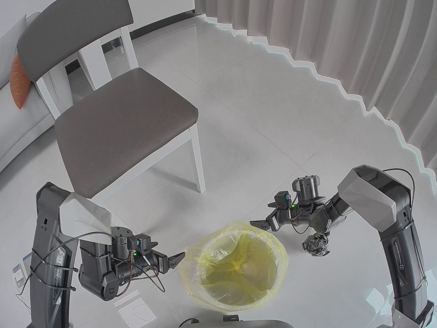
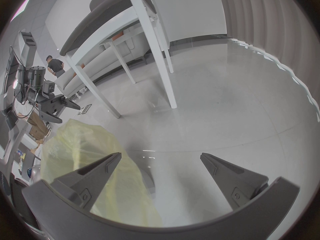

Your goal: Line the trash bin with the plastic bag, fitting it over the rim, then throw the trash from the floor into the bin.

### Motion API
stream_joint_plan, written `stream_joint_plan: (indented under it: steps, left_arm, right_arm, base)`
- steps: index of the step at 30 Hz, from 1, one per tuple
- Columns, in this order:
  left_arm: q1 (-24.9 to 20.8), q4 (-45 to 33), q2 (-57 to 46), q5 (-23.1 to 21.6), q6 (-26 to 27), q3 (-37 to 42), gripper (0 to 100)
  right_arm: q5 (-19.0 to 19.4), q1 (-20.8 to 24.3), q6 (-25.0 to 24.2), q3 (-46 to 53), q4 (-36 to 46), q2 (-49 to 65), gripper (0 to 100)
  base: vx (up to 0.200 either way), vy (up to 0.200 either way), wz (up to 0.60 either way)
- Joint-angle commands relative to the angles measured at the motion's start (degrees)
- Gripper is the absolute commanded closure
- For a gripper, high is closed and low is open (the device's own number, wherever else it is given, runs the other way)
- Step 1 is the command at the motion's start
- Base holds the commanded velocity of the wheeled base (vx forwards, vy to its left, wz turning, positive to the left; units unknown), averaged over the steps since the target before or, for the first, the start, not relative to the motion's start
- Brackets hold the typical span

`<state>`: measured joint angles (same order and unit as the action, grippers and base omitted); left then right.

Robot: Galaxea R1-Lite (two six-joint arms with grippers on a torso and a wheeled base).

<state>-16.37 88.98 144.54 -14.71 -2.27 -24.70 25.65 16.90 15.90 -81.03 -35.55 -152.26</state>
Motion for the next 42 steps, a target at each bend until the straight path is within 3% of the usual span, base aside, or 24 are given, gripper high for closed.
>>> stream_joint_plan:
  steps: [1,11,15,22,30,37,42]
  left_arm:
    - [0.29,1.02,-0.75,0.04,-0.19,0.09,0]
    - [0.38,1.02,-4.36,0.12,-0.72,-0.09,0]
    - [0.38,1.02,-4.09,0.12,-0.72,-0.97,0]
    - [0.29,1.02,-5.5,0.74,-0.72,-0.61,0]
    - [-0.24,1.02,-7.7,1.79,-0.55,-0.09,0]
    - [-0.94,1.02,-7.96,2.32,-0.55,-0.09,0]
    - [-1.03,1.02,-7.87,2.94,-0.55,0.18,0]
  right_arm:
    - [0.02,-1.34,0.1,0.17,-0.05,0.03,0]
    - [-0.07,-4.5,0.01,8.87,-1.72,10.76,0]
    - [-0.78,-7.32,0.45,16.87,-1.54,17.08,0]
    - [-5.87,-12.06,7.04,24.52,-0.84,19.55,0]
    - [-7.28,-15.49,9.59,25.75,-0.05,15.85,0]
    - [-7.63,-15.05,11.26,24.08,2.33,11.64,0]
    - [-10.27,-15.05,12.84,22.14,5.05,9.61,0]
  base:
    - [0.0,0.0,0.0]
    - [0.0,0.0,0.0]
    - [0.0,0.0,0.0]
    - [0.0,0.0,0.0]
    - [0.0,0.0,0.0]
    - [0.0,0.0,0.0]
    - [0.0,0.0,0.0]
